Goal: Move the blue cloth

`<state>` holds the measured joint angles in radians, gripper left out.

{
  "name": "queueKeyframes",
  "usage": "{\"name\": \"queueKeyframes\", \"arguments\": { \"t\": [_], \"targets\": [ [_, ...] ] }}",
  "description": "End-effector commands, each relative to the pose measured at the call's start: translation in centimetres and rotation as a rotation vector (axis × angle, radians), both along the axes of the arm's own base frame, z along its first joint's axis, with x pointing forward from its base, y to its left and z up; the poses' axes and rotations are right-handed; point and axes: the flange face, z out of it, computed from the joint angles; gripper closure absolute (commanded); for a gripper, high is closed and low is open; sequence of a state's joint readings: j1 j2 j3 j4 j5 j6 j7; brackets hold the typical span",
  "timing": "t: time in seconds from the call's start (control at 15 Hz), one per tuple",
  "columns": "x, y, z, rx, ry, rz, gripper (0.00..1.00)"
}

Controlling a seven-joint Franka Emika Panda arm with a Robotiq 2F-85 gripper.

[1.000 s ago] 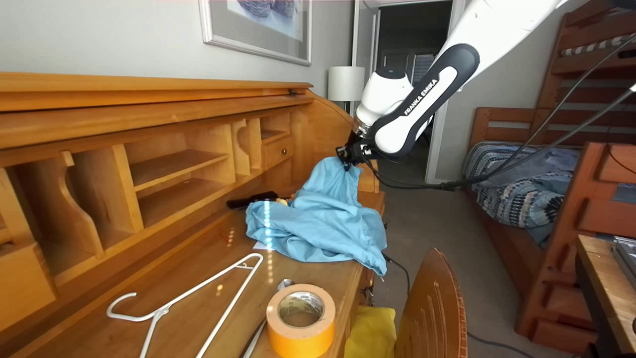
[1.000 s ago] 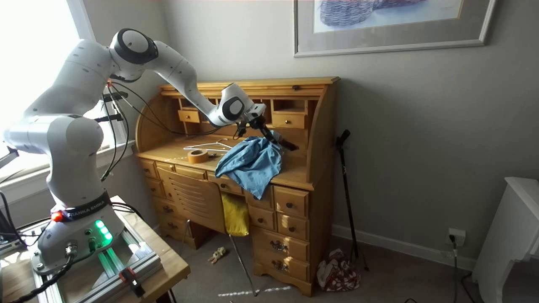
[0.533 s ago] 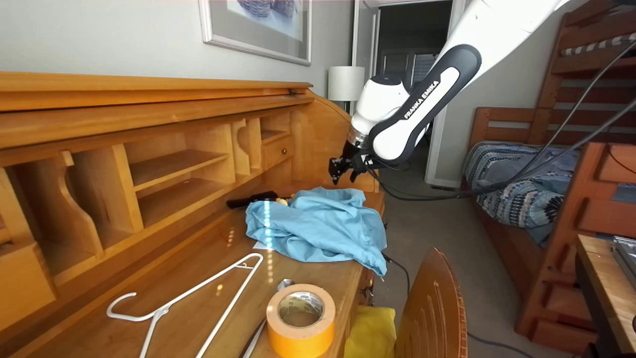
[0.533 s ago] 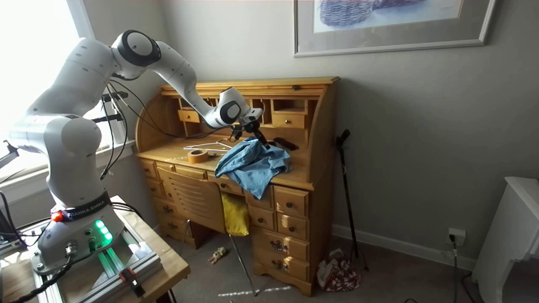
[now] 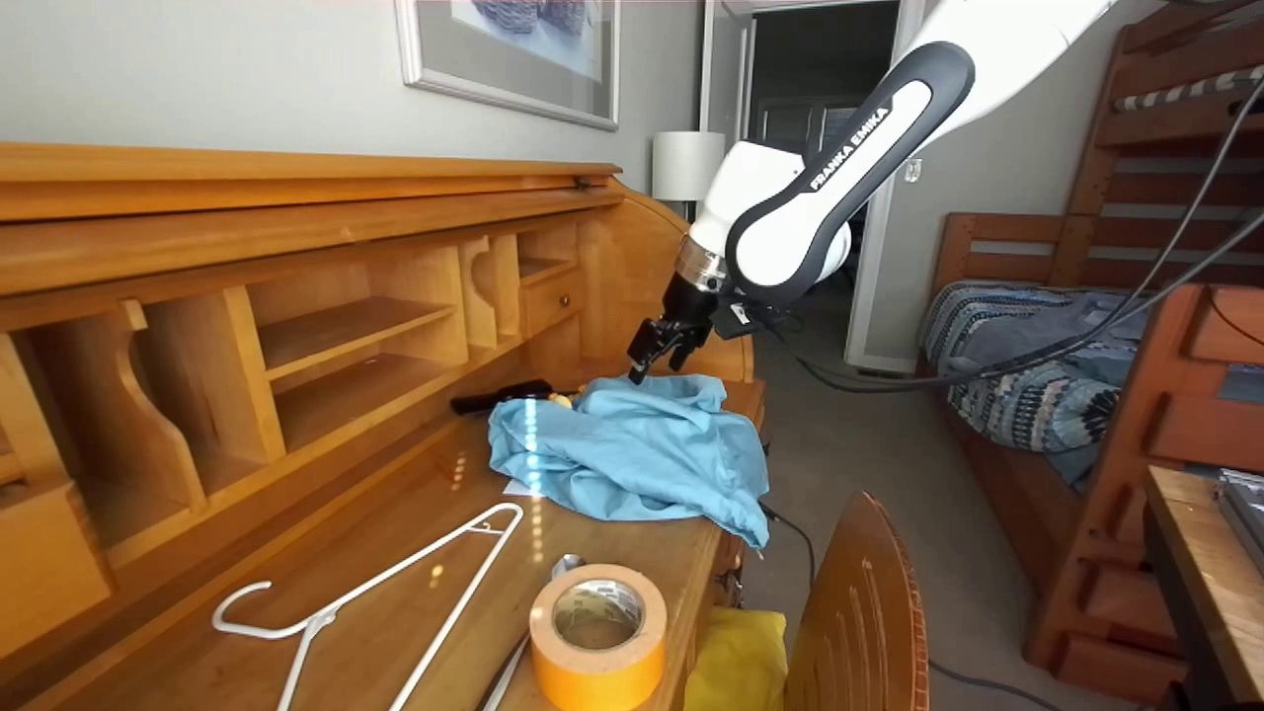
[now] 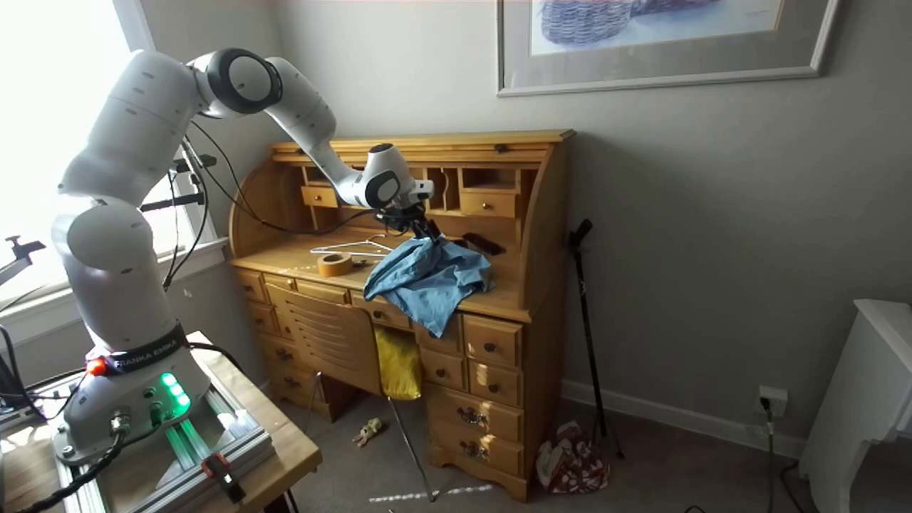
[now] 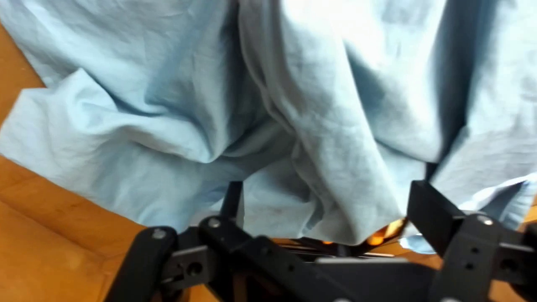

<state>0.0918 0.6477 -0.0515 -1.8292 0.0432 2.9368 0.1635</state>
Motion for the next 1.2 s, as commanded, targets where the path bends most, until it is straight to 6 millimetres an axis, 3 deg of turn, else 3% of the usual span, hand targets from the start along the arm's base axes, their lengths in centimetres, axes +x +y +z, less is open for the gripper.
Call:
{"name": "queueKeyframes", "arguments": {
  "t": [0.0,0.33,0.8,1.13],
  "targets": [
    [-0.9,1.6,1.5,0.053,0.022,0.174,0.0],
    [-1.7,3.6,0.3,0.109,0.136,0.334,0.0],
    [-2.2,3.3,-4.1,0.17,0.266,0.455,0.0],
    [-2.8,3.0,-5.1,0.183,0.31,0.412,0.0]
  ]
}}
